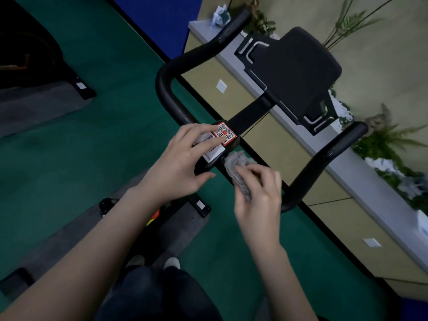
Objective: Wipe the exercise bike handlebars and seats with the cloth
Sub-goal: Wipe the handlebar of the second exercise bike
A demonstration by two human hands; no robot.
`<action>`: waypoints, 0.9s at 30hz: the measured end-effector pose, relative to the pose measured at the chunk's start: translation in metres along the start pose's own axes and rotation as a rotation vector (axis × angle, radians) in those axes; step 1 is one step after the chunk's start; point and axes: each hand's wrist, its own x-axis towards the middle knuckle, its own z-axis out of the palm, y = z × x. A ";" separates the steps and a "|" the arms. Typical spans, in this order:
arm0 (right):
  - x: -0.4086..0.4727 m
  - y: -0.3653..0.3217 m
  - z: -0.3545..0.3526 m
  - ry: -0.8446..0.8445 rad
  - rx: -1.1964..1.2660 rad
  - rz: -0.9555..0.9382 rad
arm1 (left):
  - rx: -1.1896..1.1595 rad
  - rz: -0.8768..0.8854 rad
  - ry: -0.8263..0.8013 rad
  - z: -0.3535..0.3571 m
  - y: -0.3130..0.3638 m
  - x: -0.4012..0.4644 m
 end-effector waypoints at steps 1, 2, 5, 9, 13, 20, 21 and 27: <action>-0.005 -0.001 -0.001 0.033 -0.023 0.023 | -0.017 0.003 0.003 -0.001 -0.001 0.001; -0.009 -0.003 0.000 0.076 -0.033 0.057 | -0.030 0.002 0.005 -0.001 -0.001 0.001; -0.011 -0.020 0.018 0.197 0.003 0.135 | -0.052 -0.007 0.015 -0.001 -0.003 0.003; -0.016 -0.039 0.039 0.207 0.043 0.088 | -0.076 0.008 0.031 -0.001 -0.006 0.005; -0.033 -0.022 0.030 0.254 -0.032 0.059 | -0.109 0.018 0.016 -0.002 -0.009 0.006; 0.004 -0.025 0.015 0.205 -0.026 0.314 | -0.138 -0.024 -0.007 -0.003 -0.007 0.004; 0.021 -0.026 0.012 0.110 0.003 0.380 | -0.143 -0.022 -0.008 -0.004 -0.007 0.004; 0.071 0.000 0.002 -0.464 0.331 0.664 | -0.149 -0.013 -0.006 -0.003 -0.009 0.002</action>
